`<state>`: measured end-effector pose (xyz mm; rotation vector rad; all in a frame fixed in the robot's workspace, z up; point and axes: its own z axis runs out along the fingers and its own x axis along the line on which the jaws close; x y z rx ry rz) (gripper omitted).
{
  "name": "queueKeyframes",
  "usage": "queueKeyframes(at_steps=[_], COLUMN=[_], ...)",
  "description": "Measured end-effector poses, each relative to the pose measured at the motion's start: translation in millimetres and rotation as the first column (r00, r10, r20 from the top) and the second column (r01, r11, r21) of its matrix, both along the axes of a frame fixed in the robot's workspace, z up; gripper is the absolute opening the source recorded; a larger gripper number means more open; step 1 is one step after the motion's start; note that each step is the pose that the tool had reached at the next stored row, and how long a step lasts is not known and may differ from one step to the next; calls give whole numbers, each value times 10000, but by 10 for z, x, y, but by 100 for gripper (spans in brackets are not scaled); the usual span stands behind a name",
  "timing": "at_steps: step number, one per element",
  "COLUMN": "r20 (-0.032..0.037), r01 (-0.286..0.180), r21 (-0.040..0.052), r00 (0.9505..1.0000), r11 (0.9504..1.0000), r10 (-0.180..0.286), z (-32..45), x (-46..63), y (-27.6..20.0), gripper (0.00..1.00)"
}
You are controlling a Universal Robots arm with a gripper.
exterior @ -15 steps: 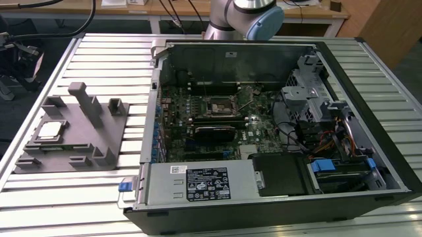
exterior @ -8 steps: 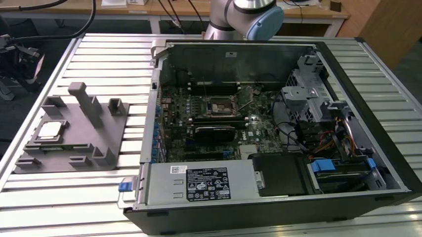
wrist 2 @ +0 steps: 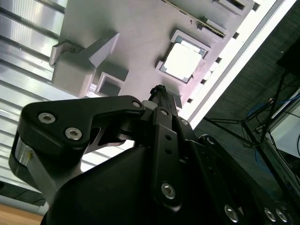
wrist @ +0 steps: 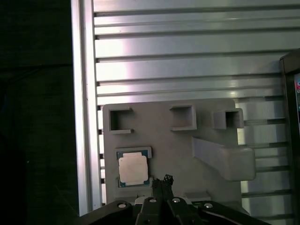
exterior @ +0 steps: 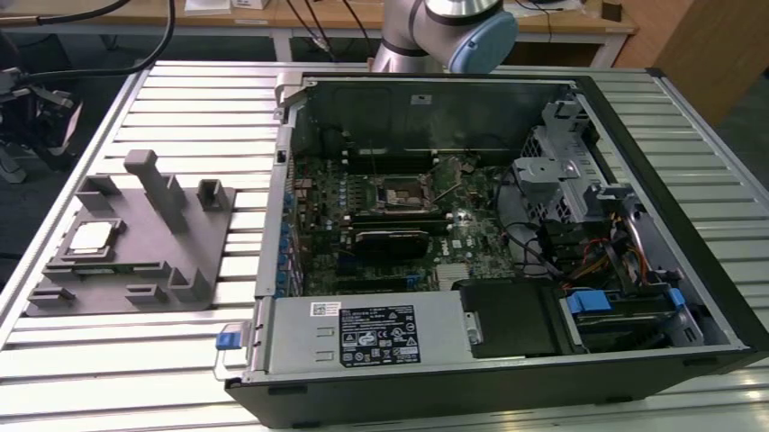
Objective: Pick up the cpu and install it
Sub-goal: 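Pick up the cpu and move it towards the insertion slot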
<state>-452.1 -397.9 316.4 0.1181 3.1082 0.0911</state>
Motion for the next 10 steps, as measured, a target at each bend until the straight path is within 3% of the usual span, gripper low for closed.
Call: queueKeyframes(at_steps=[10], r20=[-2], r01=[0], r21=[-1], r00=[10000], r11=[10000], r10=[0], z=[-50], x=[-7], y=[0], gripper=[11])
